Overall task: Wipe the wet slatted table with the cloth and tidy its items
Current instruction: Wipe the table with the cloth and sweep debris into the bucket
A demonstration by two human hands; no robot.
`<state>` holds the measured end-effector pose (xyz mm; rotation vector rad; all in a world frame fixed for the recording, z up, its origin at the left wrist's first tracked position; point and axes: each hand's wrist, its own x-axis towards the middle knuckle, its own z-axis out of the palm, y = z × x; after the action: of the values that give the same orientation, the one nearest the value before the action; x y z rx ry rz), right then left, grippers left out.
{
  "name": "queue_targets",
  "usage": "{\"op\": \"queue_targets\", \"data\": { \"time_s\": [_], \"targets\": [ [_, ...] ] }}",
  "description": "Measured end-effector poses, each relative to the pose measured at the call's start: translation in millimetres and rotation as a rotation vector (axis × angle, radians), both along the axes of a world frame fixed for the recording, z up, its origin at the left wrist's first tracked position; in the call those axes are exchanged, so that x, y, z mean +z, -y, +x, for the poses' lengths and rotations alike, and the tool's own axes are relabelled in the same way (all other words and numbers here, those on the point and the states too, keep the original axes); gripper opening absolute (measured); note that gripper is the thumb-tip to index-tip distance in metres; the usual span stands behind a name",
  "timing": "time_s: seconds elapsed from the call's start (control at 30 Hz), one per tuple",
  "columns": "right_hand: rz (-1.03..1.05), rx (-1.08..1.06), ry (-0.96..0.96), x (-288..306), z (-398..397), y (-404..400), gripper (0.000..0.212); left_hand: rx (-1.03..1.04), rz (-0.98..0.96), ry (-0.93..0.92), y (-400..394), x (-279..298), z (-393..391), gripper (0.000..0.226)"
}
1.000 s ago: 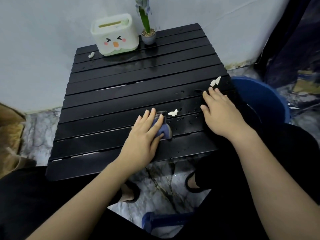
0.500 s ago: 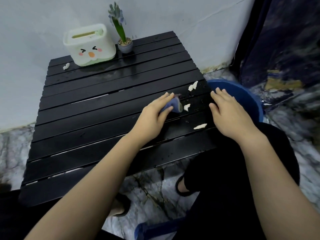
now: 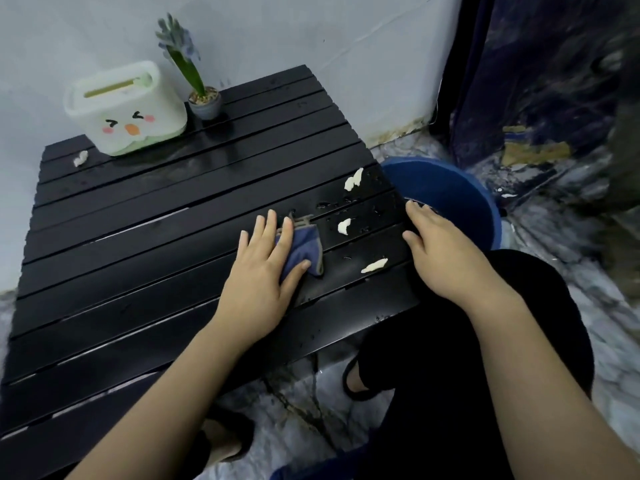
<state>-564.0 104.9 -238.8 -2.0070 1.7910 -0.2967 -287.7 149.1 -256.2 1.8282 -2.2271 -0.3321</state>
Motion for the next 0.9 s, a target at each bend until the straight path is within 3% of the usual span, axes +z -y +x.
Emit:
{"op": "queue_targets", "data": {
  "time_s": [0.5, 0.6, 0.73, 0.8, 0.9],
  "targets": [
    [-0.007, -0.047, 0.047, -4, 0, -2, 0.054, -0.302, -0.063, 0.048, 135, -3, -123, 0.060],
    [0.008, -0.041, 0.058, -4, -1, -4, 0.054, -0.326, -0.032, -0.144, 140, 3, -122, 0.057],
    [0.029, -0.035, 0.067, -4, -2, -4, 0.055, -0.158, 0.017, -0.519, 131, 26, -93, 0.053],
    [0.038, -0.035, 0.076, -4, -2, -4, 0.055, -0.092, 0.009, -0.577, 116, 37, -61, 0.052],
    [0.043, -0.034, 0.075, -3, -3, -3, 0.056, -0.022, 0.024, -0.522, 80, 43, 7, 0.056]
  ]
}}
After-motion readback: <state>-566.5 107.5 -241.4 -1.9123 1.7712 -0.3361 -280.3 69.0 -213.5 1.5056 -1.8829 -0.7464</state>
